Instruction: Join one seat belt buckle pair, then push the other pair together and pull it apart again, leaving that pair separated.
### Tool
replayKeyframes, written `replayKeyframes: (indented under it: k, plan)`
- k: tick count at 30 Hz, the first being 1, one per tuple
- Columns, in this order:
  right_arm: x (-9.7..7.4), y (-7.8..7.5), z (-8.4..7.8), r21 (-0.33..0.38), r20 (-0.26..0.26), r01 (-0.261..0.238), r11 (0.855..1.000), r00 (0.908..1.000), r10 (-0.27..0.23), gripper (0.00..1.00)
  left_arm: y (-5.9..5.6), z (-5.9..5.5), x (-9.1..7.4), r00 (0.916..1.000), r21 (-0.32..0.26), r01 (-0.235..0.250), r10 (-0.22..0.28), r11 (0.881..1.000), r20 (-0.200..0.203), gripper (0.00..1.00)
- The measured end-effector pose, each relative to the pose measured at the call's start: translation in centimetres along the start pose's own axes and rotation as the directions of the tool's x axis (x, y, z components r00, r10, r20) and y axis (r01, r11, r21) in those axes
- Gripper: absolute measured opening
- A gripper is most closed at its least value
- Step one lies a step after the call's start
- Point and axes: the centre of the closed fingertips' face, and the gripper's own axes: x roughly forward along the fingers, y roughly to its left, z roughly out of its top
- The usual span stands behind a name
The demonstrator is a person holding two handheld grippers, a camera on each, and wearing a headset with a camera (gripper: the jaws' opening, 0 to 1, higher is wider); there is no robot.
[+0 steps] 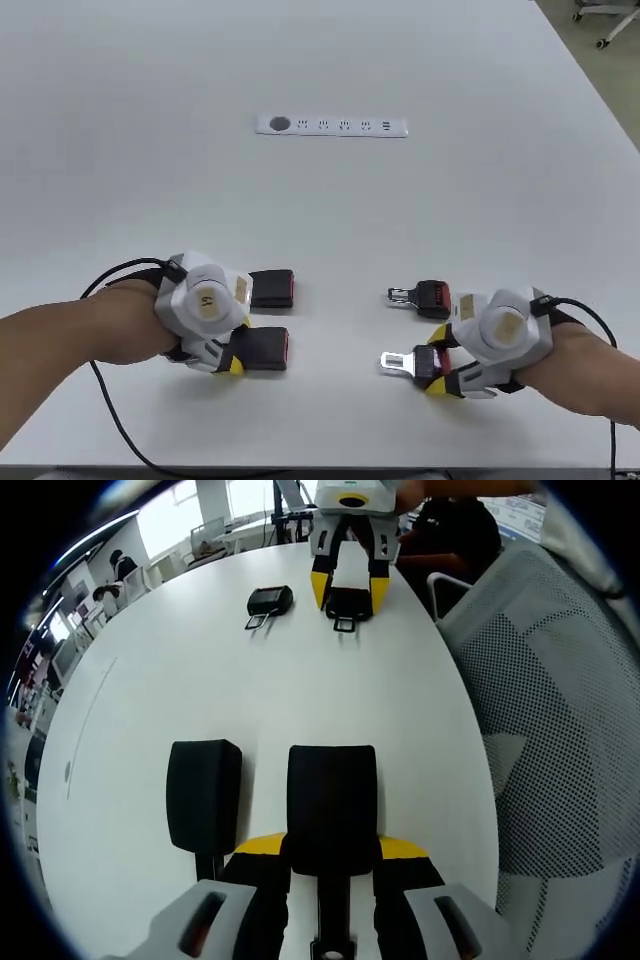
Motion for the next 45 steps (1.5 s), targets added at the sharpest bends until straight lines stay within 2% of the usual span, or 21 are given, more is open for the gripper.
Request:
replayKeyframes:
  k: [4,10,16,21,29,34,38,40,43,45]
  plan:
    - [0.8,0.2,1.3,-0.015,0.010,0.001,1.000,1.0000,-0.001,0.33,0.0,0.0,0.0,1.0000,0.002,0.000,0.000,1.000,-0.002,0.32]
    - [2.0,0.4,3.8,0.009,0.040,0.001,1.000,0.9992,-0.001,0.33,-0.1,0.2,-0.1,1.0000,0.002,0.001,-0.001,1.000,-0.002,0.32]
    - [3.6,0.6,6.7,-0.031,0.050,-0.007,1.000,0.9987,0.008,0.33,-0.1,0.2,-0.2,1.0000,0.001,0.003,-0.003,1.000,-0.001,0.32]
    - [4.4,0.7,8.3,-0.039,0.065,-0.007,0.999,0.9978,0.009,0.33,0.0,0.1,-0.1,1.0000,-0.002,0.002,-0.002,1.000,-0.003,0.32]
    - [5.1,0.6,9.7,-0.048,0.077,-0.008,0.999,0.9970,0.011,0.33,0.2,-0.2,0.1,0.9997,0.003,0.004,-0.004,1.000,-0.024,0.32]
    - [5.6,0.5,10.5,-0.065,0.080,-0.007,0.998,0.9968,0.012,0.33,0.0,0.1,-0.1,0.9994,0.002,0.002,-0.002,1.000,-0.033,0.32]
    - [5.6,0.4,10.5,-0.067,0.079,-0.007,0.998,0.9968,0.012,0.33,0.0,0.0,0.0,0.9994,0.001,0.003,-0.003,1.000,-0.034,0.32]
    - [5.6,0.5,11.0,-0.036,0.110,-0.018,0.999,0.9937,0.022,0.33,0.0,0.1,-0.1,0.9994,0.002,0.004,-0.004,1.000,-0.035,0.32]
    - [5.8,0.7,11.0,-0.076,0.091,-0.009,0.997,0.9958,0.016,0.33,0.0,0.1,0.0,0.9991,0.004,0.005,-0.005,1.000,-0.042,0.32]
    - [5.8,0.8,11.3,-0.077,0.098,-0.011,0.997,0.9950,0.019,0.33,-0.1,0.2,-0.1,0.9991,0.006,0.006,-0.006,1.000,-0.042,0.32]
